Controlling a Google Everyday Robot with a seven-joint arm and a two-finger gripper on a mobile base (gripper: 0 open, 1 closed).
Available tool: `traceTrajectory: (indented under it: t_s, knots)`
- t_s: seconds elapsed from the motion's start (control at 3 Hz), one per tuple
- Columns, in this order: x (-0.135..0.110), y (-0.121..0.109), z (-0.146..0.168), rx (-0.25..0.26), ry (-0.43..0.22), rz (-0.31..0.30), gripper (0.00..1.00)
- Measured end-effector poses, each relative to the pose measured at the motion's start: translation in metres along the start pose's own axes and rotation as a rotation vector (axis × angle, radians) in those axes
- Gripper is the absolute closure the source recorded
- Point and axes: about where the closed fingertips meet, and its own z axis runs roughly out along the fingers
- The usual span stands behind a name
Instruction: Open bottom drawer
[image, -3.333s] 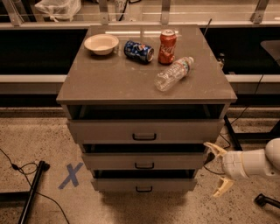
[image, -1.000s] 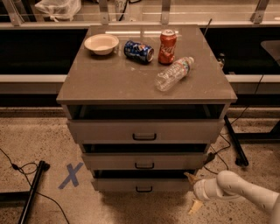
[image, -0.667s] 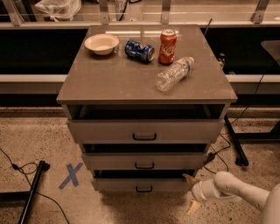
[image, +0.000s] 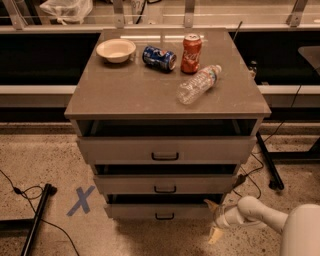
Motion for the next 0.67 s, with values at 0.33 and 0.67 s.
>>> traceTrajectory:
  t_s: [0.33,0.67]
  knots:
    - [0.0054,-0.0142,0.0180,-0.003,0.001,-0.001,0.22]
    - [0.0055,-0.0193,0.0252,-0.011,0.008,-0.010,0.38]
